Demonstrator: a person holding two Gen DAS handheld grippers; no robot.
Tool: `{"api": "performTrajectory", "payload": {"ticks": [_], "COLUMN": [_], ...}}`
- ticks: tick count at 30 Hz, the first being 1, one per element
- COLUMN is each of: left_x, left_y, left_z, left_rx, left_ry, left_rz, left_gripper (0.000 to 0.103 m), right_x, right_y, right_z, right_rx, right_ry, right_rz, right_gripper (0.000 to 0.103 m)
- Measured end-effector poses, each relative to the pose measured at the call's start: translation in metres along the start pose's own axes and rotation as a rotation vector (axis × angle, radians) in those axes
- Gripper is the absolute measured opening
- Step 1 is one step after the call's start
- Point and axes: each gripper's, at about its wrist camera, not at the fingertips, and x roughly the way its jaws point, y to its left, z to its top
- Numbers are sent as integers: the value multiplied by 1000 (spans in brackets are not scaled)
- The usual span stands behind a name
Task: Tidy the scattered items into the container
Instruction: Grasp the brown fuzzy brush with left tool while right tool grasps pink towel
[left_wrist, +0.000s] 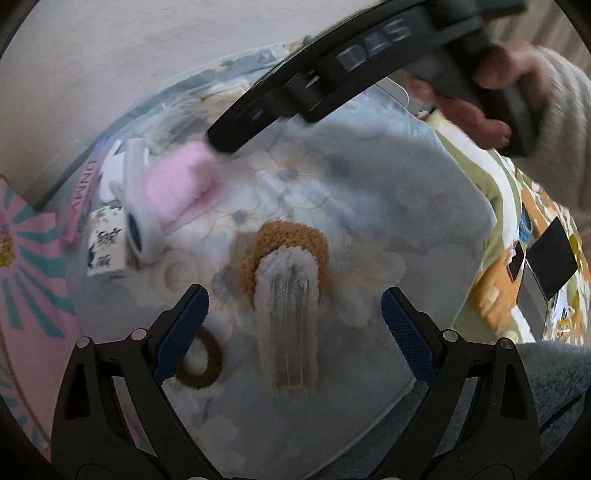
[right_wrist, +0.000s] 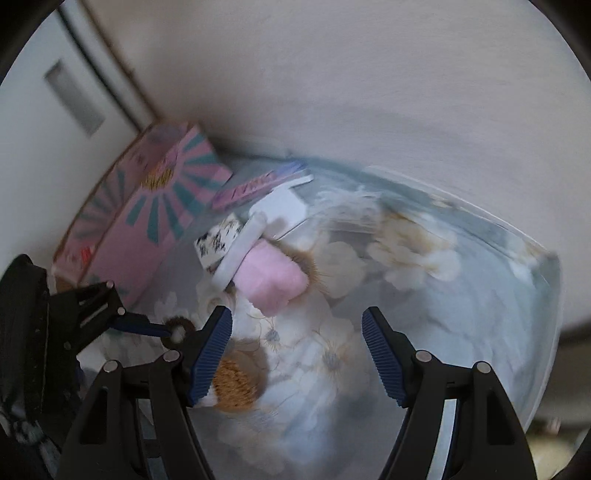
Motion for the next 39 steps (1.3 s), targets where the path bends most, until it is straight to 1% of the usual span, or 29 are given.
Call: {"api": "performTrajectory", "payload": {"ticks": [3, 7, 10, 12, 13, 15, 16, 17, 18, 19, 20, 21, 26, 32, 35, 39], "left_x": [10, 21, 27, 33, 36, 40, 42, 43, 43, 43, 43, 42, 42, 32, 22, 5], "left_y": [0, 6, 9, 10, 10, 9, 8, 8, 6, 5, 4, 3, -1, -7, -11, -14], "left_z": [3, 6, 8, 9, 9, 8, 7, 6, 4, 4, 3, 3, 4, 8, 13, 20], "left_rx": [-2, -24, -32, -38, -37, -30, -28, -26, -17, -15, -10, -6, -3, 9, 16, 18], "left_ry": [2, 7, 13, 26, 33, 49, 57, 63, 57, 60, 58, 57, 52, 38, 22, 0], "left_rz": [9, 6, -3, -8, -6, 6, 9, 10, 18, 17, 22, 23, 6, -4, 1, 16], "left_gripper": [94, 93, 86, 77, 74, 64, 61, 58, 56, 55, 49, 41, 34, 33, 33, 34], "right_x": [21, 46, 62, 70, 73, 76, 77, 78, 78, 79, 79, 79, 75, 61, 49, 28], "right_y": [3, 11, 16, 18, 18, 20, 21, 22, 23, 25, 25, 25, 20, 17, 11, 9], "right_z": [6, 15, 22, 26, 27, 27, 28, 28, 27, 27, 26, 25, 26, 26, 27, 22], "right_rx": [-99, -228, -293, -322, -327, -350, -357, -362, -370, -379, -387, -390, -362, -333, -282, -213], "right_ry": [32, 59, 79, 91, 96, 105, 110, 114, 119, 124, 124, 125, 118, 84, 65, 32], "right_rz": [37, 45, 38, 39, 44, 52, 57, 69, 76, 68, 64, 65, 77, 78, 106, 114], "right_gripper": [69, 69, 69, 69, 69, 62, 54, 47, 44, 43, 42, 42, 36, 32, 31, 31]}}
